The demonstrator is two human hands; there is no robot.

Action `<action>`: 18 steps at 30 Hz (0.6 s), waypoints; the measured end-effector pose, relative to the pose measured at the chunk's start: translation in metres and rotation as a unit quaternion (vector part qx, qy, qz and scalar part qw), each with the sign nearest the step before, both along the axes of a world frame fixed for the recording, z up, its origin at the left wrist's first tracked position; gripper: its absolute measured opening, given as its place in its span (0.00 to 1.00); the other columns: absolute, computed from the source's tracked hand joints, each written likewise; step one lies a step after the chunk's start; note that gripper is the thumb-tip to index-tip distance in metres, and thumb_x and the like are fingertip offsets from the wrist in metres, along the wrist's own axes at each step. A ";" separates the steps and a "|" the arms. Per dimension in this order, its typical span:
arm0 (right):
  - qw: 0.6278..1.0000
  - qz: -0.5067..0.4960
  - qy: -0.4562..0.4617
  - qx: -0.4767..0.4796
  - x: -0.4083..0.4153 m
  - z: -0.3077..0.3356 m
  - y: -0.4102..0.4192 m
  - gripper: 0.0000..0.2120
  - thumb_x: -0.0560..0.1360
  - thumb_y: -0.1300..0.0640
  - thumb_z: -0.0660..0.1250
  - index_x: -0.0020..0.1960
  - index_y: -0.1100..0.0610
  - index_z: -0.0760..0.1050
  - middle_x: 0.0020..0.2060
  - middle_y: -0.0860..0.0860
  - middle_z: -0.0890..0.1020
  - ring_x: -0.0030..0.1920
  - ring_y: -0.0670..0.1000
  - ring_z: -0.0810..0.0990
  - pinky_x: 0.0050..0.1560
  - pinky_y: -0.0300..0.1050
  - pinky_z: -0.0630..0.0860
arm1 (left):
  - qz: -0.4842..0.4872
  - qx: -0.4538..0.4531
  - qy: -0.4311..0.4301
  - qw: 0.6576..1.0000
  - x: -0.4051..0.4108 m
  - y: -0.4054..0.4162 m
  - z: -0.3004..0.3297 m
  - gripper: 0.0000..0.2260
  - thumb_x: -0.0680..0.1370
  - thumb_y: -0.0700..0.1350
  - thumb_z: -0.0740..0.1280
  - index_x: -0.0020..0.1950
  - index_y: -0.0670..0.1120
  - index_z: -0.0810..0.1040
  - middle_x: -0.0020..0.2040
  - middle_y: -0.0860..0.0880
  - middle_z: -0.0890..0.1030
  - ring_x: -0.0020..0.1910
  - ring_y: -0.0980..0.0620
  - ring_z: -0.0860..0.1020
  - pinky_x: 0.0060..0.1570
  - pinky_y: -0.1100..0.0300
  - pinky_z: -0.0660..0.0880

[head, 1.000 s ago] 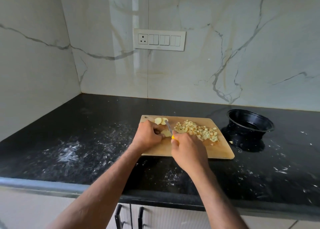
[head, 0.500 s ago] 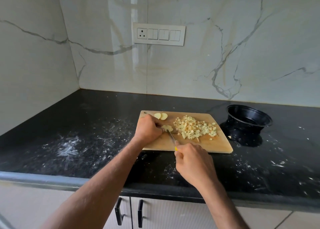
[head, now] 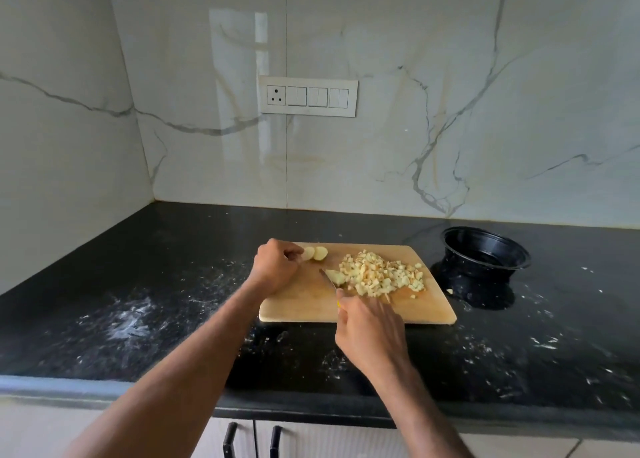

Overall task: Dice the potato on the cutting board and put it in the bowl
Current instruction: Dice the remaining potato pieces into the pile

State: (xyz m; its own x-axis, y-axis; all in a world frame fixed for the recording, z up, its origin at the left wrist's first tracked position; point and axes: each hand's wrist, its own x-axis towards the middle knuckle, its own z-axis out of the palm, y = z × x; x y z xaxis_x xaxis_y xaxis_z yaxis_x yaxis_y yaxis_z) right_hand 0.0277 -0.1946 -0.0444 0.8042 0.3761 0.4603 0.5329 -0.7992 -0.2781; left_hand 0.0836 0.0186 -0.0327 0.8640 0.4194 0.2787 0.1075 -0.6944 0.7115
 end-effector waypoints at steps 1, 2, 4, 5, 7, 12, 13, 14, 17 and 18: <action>1.000 -0.015 -0.004 0.003 0.003 -0.001 -0.003 0.11 0.83 0.51 0.61 0.57 0.50 0.82 0.35 0.42 0.80 0.29 0.42 0.72 0.27 0.30 0.60 | -0.011 0.028 0.024 0.999 0.004 0.001 0.002 0.13 0.80 0.40 0.67 0.61 0.51 0.84 0.57 0.51 0.84 0.57 0.49 0.79 0.63 0.50 0.75; 1.000 -0.029 -0.008 0.003 0.006 -0.002 -0.006 0.11 0.82 0.52 0.62 0.57 0.50 0.82 0.36 0.42 0.80 0.30 0.42 0.71 0.28 0.30 0.60 | -0.023 0.058 0.051 0.997 0.009 0.001 0.004 0.15 0.80 0.42 0.67 0.65 0.54 0.82 0.59 0.52 0.82 0.61 0.48 0.77 0.66 0.46 0.71; 0.999 -0.048 -0.015 -0.004 0.010 -0.003 -0.011 0.11 0.82 0.52 0.62 0.57 0.50 0.82 0.38 0.43 0.82 0.32 0.43 0.72 0.29 0.32 0.59 | -0.045 0.103 0.108 0.988 0.019 -0.002 0.010 0.19 0.81 0.45 0.68 0.71 0.57 0.76 0.65 0.53 0.79 0.69 0.47 0.71 0.69 0.41 0.64; 0.999 -0.052 -0.016 -0.006 0.011 -0.003 -0.013 0.12 0.82 0.52 0.61 0.59 0.50 0.82 0.39 0.44 0.83 0.33 0.44 0.75 0.29 0.32 0.61 | -0.057 0.118 0.132 0.983 0.024 -0.003 0.012 0.21 0.81 0.46 0.68 0.73 0.58 0.73 0.68 0.53 0.77 0.71 0.46 0.69 0.70 0.39 0.61; 0.998 -0.055 -0.010 -0.004 0.014 -0.003 -0.015 0.13 0.82 0.53 0.62 0.63 0.50 0.80 0.41 0.44 0.84 0.36 0.46 0.80 0.31 0.34 0.68 | -0.072 0.136 0.153 0.976 0.031 -0.003 0.014 0.21 0.81 0.47 0.69 0.73 0.59 0.73 0.71 0.53 0.75 0.72 0.46 0.67 0.70 0.37 0.59; 0.998 -0.060 -0.001 0.012 0.017 -0.005 -0.017 0.16 0.82 0.51 0.63 0.68 0.49 0.77 0.42 0.46 0.85 0.38 0.46 0.82 0.35 0.38 0.73 | -0.061 0.117 0.098 0.986 0.031 0.005 0.011 0.12 0.79 0.44 0.71 0.62 0.55 0.82 0.60 0.53 0.82 0.59 0.50 0.76 0.63 0.45 0.68; 0.998 -0.060 -0.005 0.013 0.016 -0.006 -0.016 0.17 0.82 0.52 0.63 0.69 0.49 0.77 0.42 0.46 0.85 0.38 0.47 0.82 0.35 0.38 0.72 | -0.059 0.103 0.074 0.990 0.028 0.006 0.011 0.12 0.79 0.42 0.71 0.61 0.53 0.83 0.58 0.52 0.83 0.58 0.50 0.78 0.63 0.45 0.71; 0.998 -0.059 -0.009 0.013 0.017 -0.006 -0.016 0.17 0.82 0.52 0.62 0.70 0.49 0.76 0.41 0.46 0.85 0.37 0.47 0.82 0.34 0.37 0.72 | -0.062 0.084 0.044 0.994 0.024 0.007 0.010 0.11 0.78 0.41 0.72 0.59 0.50 0.84 0.55 0.52 0.84 0.55 0.52 0.79 0.62 0.48 0.75; 0.998 -0.056 -0.017 0.012 0.018 -0.007 -0.016 0.18 0.82 0.52 0.61 0.72 0.49 0.74 0.40 0.46 0.85 0.36 0.46 0.81 0.33 0.37 0.70 | -0.092 0.027 -0.027 0.995 0.007 0.006 0.009 0.07 0.73 0.39 0.78 0.48 0.49 0.87 0.42 0.56 0.84 0.40 0.63 0.80 0.47 0.64 0.79; 0.998 -0.055 -0.020 0.011 0.017 -0.008 -0.015 0.18 0.82 0.52 0.61 0.71 0.49 0.75 0.41 0.46 0.85 0.36 0.46 0.81 0.33 0.36 0.68 | -0.103 0.016 -0.035 0.994 0.002 0.004 0.008 0.07 0.72 0.38 0.79 0.44 0.50 0.86 0.38 0.57 0.84 0.37 0.64 0.80 0.42 0.68 0.77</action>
State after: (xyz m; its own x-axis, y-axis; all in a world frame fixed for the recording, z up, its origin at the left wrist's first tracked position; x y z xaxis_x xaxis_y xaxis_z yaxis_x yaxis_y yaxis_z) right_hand 0.0448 -0.2099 -0.0521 0.8206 0.2762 0.5003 0.4537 -0.8472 -0.2764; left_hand 0.0854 0.0228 -0.0249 0.9086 0.2264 0.3509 -0.0874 -0.7187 0.6898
